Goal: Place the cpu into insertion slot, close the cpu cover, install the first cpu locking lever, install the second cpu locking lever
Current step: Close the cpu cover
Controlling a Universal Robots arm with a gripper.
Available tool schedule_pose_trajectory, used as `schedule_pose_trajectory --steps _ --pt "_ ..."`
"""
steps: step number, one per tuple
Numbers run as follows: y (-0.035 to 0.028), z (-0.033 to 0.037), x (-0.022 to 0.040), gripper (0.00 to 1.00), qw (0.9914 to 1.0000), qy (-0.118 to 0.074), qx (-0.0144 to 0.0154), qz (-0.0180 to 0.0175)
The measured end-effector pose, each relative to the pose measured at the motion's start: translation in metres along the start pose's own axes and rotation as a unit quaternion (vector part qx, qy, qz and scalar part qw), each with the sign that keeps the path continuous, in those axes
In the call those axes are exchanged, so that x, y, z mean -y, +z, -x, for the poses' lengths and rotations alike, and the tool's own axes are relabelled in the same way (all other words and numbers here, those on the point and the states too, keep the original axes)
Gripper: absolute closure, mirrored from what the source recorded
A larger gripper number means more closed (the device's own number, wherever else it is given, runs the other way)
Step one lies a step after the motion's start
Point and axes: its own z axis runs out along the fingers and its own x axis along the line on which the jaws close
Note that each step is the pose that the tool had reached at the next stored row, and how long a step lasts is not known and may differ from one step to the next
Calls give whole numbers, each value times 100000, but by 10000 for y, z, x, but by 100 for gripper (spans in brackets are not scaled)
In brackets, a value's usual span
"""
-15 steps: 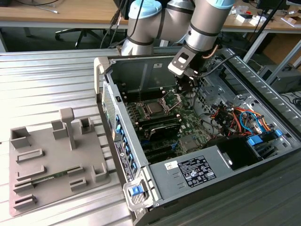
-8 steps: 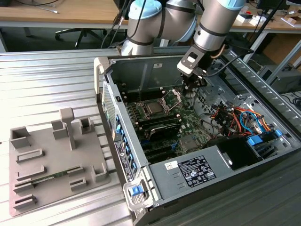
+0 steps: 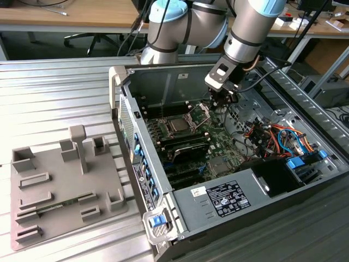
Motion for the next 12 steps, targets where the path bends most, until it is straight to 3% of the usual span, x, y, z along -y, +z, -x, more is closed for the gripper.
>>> schedule_pose_trajectory --steps 4,12 --pt "0 0 109 89 100000 1 -9 6" --pt "3 1 382 89 100000 -7 -83 65"
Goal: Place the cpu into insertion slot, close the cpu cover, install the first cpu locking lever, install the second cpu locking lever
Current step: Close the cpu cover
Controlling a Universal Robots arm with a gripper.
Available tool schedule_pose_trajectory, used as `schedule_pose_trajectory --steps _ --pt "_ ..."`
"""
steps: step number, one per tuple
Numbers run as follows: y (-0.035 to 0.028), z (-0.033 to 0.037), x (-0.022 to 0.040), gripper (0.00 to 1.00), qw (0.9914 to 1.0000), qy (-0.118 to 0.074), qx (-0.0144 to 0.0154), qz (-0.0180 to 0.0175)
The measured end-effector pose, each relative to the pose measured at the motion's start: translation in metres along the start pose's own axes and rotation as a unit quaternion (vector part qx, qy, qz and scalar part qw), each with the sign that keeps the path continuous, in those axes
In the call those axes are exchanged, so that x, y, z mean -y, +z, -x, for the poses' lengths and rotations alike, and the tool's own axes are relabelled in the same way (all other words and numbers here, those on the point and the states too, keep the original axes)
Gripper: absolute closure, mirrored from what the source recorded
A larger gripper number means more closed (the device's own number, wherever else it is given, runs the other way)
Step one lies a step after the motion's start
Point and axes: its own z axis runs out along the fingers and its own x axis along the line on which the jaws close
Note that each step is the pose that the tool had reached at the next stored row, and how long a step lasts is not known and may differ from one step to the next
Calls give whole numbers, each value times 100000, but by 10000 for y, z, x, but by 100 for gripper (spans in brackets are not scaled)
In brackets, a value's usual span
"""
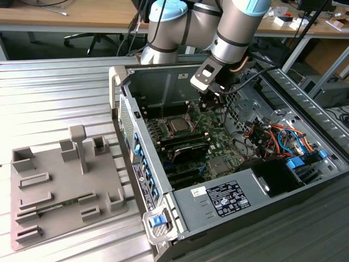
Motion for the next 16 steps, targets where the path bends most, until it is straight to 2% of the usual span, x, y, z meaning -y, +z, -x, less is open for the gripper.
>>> schedule_pose_trajectory --steps 4,6,8,9,11,12,13,15,16 --pt "3 0 110 89 100000 6 -6 16" --pt "11 1 136 89 100000 -13 -25 21" --pt "29 1 143 89 99996 -938 -19 -7" --pt "48 1 144 89 99974 -2259 -16 -35" --pt "79 2 145 89 99905 -4363 -9 -83" --pt "108 3 146 89 99801 -6308 -12 -124" --pt "122 3 146 89 99724 -7426 -10 -149" --pt "140 3 160 89 99640 -8475 -6 -170" --pt "148 4 196 89 99630 -8594 -2 -177"
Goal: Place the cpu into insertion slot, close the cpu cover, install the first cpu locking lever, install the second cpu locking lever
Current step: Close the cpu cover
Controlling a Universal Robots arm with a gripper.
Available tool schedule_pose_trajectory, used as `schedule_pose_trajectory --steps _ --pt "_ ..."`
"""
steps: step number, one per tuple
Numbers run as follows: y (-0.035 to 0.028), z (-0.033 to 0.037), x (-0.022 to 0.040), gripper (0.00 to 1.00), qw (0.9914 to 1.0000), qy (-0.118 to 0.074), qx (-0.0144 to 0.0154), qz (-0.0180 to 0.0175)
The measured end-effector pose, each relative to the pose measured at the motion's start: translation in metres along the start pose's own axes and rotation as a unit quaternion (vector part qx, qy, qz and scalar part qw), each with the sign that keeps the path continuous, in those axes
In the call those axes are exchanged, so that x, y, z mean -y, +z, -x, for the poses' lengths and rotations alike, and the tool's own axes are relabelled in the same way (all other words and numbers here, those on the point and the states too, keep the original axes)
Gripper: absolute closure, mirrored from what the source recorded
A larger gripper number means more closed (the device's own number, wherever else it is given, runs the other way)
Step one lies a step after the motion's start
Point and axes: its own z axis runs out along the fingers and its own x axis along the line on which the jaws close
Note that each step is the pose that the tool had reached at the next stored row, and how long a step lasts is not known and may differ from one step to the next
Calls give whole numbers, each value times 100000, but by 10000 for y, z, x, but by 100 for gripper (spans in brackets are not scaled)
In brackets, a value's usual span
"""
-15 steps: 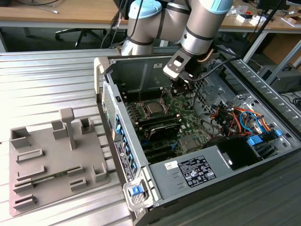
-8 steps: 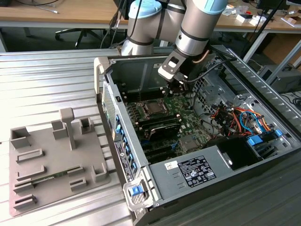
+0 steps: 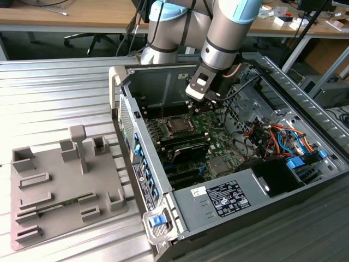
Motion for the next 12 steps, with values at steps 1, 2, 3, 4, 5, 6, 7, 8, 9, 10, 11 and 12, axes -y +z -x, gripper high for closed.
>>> schedule_pose_trajectory --steps 1,2,3,4,5,6,7,8,9,10,11,12 --pt "10 -13 82 89 100000 -6 6 -7" --pt "24 -22 129 89 100000 -12 -5 7" --pt "34 -26 156 89 100000 -5 -2 5" --pt "45 -30 180 89 100000 29 -3 5" --pt "57 -33 196 89 100000 74 2 3" --pt "71 -34 208 89 100000 180 12 1" --pt "85 -35 216 89 99999 329 32 0" --pt "101 -36 222 89 99998 557 48 6" --pt "123 -37 230 89 99996 936 72 11" --pt "146 -39 243 89 99991 1351 86 18" --pt "162 -43 271 89 99987 1587 90 22" --pt "173 -47 296 89 99986 1673 97 20"
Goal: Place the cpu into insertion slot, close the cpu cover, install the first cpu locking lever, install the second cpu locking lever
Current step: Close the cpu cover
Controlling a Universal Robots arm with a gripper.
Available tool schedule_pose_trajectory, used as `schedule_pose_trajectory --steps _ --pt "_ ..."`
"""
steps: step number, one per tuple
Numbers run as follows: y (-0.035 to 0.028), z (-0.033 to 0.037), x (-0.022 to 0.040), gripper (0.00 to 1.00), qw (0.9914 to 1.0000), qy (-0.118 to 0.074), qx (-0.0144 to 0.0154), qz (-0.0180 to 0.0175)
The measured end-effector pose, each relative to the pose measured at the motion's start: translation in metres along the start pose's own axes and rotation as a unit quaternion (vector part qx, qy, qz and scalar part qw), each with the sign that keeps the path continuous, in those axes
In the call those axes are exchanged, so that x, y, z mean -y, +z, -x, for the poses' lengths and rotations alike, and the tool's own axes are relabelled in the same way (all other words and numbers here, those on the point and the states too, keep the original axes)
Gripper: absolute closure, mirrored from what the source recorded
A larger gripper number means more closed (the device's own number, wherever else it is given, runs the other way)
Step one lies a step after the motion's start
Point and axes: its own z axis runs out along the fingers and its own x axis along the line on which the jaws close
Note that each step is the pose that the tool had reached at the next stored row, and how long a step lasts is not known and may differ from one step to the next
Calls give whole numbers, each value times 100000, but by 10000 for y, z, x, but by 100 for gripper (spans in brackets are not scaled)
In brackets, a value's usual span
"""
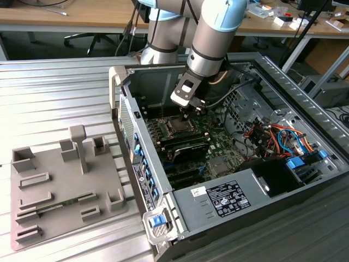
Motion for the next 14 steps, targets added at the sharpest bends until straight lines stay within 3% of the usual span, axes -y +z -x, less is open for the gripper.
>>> schedule_pose_trajectory --steps 8,12,14 --pt "57 -28 209 89 100000 113 -10 11" --pt "98 -32 242 89 100000 147 -11 11" --pt "157 -32 254 89 100000 147 -11 10"
